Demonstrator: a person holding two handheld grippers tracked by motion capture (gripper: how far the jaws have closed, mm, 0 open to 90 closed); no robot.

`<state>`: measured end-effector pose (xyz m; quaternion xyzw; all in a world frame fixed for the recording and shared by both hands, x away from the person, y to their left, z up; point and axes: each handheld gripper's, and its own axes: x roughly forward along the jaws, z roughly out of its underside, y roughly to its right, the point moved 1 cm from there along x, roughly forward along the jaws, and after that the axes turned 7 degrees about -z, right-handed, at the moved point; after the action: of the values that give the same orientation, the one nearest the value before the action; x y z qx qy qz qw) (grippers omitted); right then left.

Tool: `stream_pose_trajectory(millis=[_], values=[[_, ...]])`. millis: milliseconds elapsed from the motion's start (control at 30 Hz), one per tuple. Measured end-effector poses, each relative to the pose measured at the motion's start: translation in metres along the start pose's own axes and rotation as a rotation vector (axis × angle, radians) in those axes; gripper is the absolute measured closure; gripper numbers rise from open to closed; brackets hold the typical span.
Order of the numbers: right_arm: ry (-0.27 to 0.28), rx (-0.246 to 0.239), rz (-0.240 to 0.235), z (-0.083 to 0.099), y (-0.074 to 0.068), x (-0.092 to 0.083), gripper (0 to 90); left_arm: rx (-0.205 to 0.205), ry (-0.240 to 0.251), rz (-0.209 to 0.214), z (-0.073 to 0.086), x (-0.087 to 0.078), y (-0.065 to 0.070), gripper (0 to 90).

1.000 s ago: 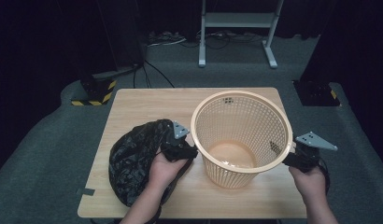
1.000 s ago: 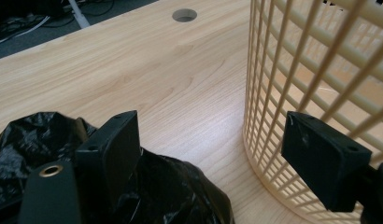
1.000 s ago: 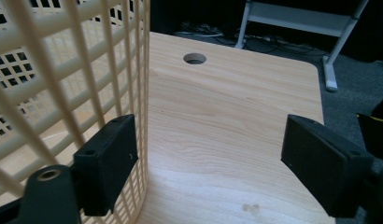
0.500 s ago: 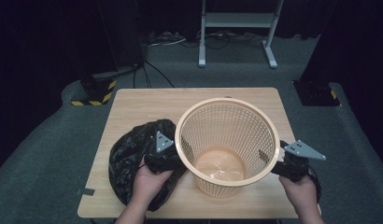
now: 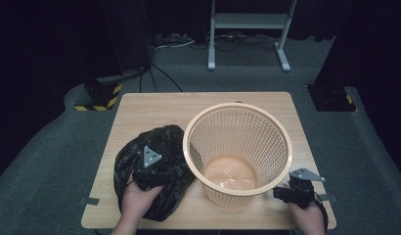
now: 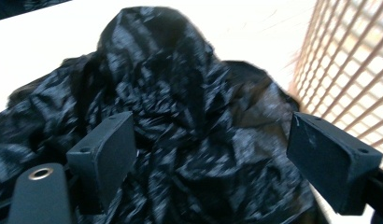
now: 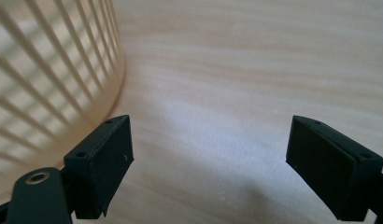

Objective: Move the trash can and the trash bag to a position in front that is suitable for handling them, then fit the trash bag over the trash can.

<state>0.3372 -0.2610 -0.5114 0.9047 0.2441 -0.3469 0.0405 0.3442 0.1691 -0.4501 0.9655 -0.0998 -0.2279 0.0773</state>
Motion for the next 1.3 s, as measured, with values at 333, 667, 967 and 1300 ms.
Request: stream_pose_trajectory(millis=[333, 667, 967, 1300], values=[[-0.054, -0.021, 0.014, 0.011, -0.003, 0.017, 14.0, 0.059, -0.009, -0.065, -0.023, -0.007, -0.031, 15.1], [-0.045, -0.021, -0.003, 0.011, -0.002, 0.018, 14.1, 0.064, -0.075, -0.073, -0.023, 0.010, -0.046, 14.6], [-0.047, -0.027, -0.004, 0.011, -0.002, 0.018, 14.1, 0.079, -0.168, -0.044, 0.002, 0.032, -0.036, 16.8], [-0.044, -0.032, -0.007, 0.011, -0.003, 0.018, 14.0, -0.004, -0.200, -0.112, 0.031, 0.053, -0.054, 42.9]])
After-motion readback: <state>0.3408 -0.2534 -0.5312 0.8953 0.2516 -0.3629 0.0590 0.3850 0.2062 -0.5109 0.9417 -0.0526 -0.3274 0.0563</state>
